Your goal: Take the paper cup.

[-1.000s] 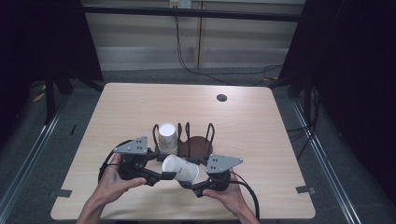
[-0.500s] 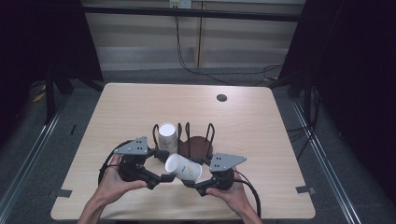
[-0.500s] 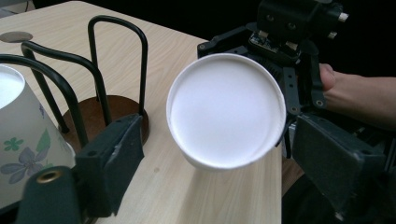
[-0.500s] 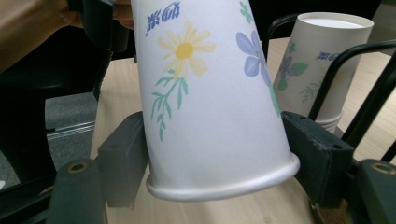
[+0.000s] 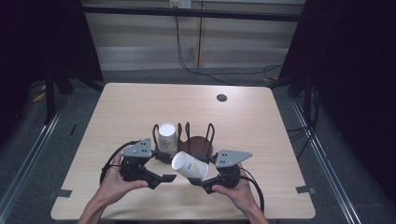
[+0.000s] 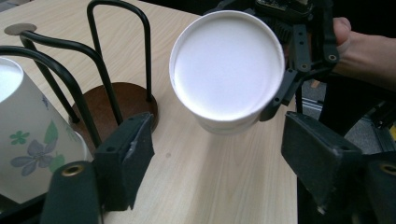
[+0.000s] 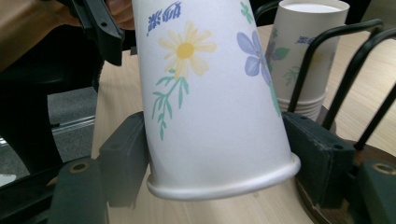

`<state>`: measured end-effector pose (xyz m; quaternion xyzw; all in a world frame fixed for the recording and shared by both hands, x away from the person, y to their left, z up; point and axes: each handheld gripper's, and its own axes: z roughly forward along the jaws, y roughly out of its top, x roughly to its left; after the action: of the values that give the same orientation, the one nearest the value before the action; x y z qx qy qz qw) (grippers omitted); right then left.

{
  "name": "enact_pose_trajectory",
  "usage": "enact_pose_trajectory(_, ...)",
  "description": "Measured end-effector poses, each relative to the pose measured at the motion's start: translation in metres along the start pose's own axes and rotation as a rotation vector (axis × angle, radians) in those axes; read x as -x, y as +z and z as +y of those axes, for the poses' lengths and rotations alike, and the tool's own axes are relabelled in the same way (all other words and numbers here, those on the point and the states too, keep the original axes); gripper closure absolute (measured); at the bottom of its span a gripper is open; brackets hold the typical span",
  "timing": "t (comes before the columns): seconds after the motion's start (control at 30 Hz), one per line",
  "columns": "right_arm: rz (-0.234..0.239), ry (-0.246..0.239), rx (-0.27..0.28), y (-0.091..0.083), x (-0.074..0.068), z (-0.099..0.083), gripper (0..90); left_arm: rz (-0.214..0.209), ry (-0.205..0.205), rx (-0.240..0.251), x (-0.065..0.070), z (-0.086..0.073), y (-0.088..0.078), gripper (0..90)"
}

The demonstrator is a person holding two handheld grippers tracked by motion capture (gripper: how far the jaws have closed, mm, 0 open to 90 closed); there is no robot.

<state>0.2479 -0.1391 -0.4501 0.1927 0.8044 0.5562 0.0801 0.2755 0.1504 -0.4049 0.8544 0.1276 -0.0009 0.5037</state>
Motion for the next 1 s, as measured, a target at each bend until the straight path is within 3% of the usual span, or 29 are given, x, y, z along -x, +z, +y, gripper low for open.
enact_pose_trajectory(0.13,0.001,0.005,-0.02,-0.004,0.002,0.001,26.9,0.04,0.035,0.011,0.001,0.001,-0.001,22.8)
enact_pose_trajectory(0.4,0.013,0.004,-0.077,-0.006,0.006,0.002,27.0,0.018,0.032,-0.032,-0.001,-0.002,0.005,23.3)
enact_pose_trajectory(0.53,0.019,-0.001,-0.096,-0.004,0.008,0.002,26.9,0.035,0.058,-0.081,-0.001,-0.002,0.008,23.4)
enact_pose_trajectory(0.7,0.026,-0.005,-0.133,-0.002,0.008,0.002,26.9,0.049,0.085,-0.097,0.001,0.0,0.01,25.2)
enact_pose_trajectory(1.0,0.049,-0.014,-0.217,-0.001,0.009,0.005,26.7,0.024,0.076,-0.103,0.003,0.0,0.005,24.3)
